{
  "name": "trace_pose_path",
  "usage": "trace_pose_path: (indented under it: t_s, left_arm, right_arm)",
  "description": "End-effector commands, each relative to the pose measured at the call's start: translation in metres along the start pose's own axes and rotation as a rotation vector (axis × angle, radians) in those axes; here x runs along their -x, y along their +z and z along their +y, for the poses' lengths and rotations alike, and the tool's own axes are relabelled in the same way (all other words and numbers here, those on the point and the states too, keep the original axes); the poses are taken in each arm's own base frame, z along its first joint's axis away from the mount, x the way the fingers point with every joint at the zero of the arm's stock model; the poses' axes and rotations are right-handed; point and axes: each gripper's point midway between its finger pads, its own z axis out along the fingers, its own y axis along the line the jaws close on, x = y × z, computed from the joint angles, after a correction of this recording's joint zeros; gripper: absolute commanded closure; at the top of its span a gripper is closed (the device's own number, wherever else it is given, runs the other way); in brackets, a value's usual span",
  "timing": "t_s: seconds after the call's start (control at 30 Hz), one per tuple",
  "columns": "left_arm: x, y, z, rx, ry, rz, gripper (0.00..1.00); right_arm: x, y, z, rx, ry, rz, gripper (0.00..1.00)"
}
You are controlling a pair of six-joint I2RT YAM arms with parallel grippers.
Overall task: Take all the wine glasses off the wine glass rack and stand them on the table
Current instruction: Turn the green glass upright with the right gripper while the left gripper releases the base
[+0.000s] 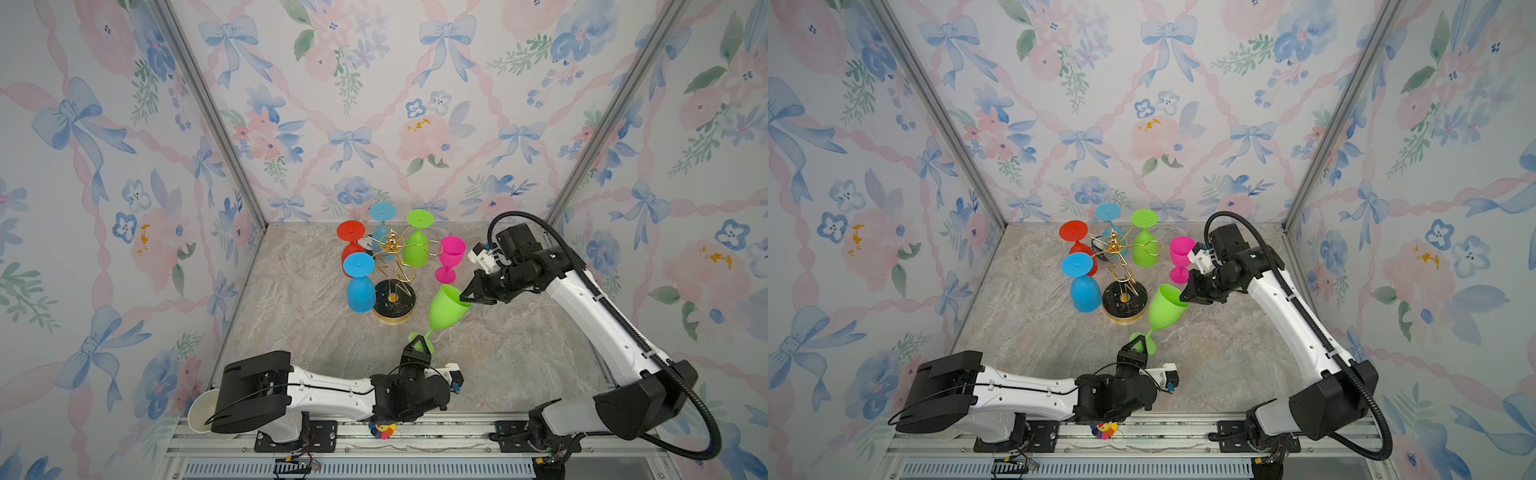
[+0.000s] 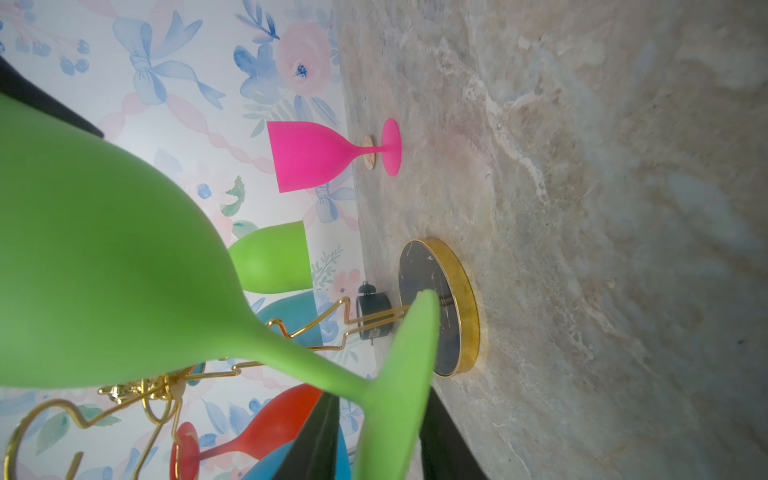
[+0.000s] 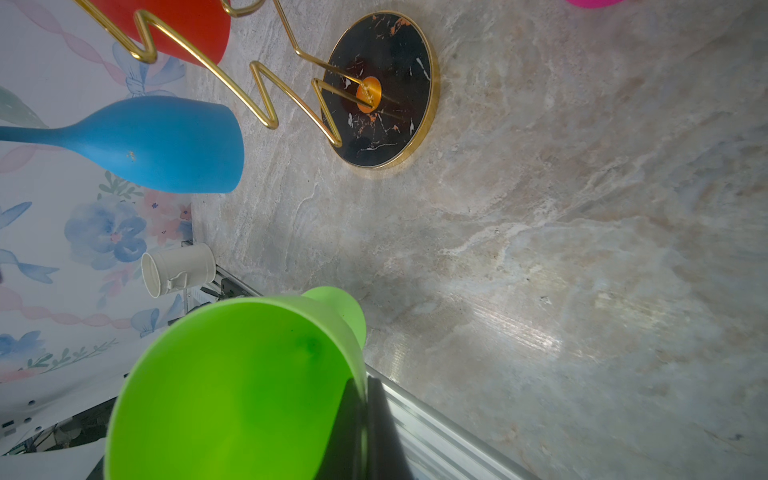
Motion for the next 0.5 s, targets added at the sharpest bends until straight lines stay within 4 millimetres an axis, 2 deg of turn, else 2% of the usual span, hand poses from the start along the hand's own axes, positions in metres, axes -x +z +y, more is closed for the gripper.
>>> trace_pose_path:
  t_s: [0.0, 0.1, 0.13, 0.27, 0.47]
  left_arm:
    - [0.009, -0.006, 0.004, -0.024, -0.094, -0.066, 0.51]
    - [0.015, -0.011, 0.006, -0.053, -0.154, -0.115, 0.34]
    - [0.017, -0.013, 0.007, -0.061, -0.172, -0.129, 0.31]
    - [0.026, -0.023, 0.013, -0.108, -0.281, -0.196, 0.26]
    - [0.043, -0.041, 0.016, -0.234, -0.472, -0.322, 0.18]
  right_arm:
    - [-0.002, -0.001, 0.001, 0.013, 0.001, 0.008, 1.00]
    - [0.003, -0.005, -0.003, 0.006, 0.017, -0.020, 1.00]
    - [0.004, -0.007, -0.005, 0.002, 0.023, -0.030, 1.00]
    - [0.010, -0.018, -0.018, -0.018, 0.057, -0.100, 1.00]
    - [0.012, -0.031, -0.047, -0.124, 0.086, -0.176, 1.00]
